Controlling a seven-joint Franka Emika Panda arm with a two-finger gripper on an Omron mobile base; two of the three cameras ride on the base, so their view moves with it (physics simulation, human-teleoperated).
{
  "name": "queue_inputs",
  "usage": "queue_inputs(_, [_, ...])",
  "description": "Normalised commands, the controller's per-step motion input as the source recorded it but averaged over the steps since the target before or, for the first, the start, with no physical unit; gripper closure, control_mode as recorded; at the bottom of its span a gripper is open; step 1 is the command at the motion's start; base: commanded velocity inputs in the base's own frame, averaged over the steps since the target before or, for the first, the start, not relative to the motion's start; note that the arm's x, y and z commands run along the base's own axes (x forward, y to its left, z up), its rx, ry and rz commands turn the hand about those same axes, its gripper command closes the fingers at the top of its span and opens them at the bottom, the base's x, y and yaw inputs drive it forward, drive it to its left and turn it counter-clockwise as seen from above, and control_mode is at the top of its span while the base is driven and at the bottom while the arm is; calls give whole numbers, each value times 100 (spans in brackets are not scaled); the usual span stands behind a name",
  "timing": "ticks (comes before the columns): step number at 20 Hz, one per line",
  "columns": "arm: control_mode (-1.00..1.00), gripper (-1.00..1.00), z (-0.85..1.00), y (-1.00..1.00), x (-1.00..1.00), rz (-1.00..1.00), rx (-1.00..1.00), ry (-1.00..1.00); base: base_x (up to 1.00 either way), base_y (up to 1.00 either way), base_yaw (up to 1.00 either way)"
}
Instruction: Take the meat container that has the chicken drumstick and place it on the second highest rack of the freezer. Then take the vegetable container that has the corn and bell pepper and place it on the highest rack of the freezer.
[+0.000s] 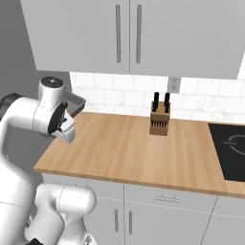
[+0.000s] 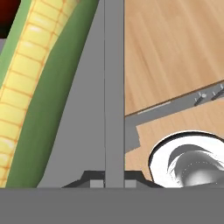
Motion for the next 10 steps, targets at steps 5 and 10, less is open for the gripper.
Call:
queue_inputs(5, [-100, 100, -27, -14, -1, 0, 1, 3, 0, 0, 0])
queue_inputs(10, [100, 100, -12, 0, 2, 0, -1, 1, -12, -13, 1])
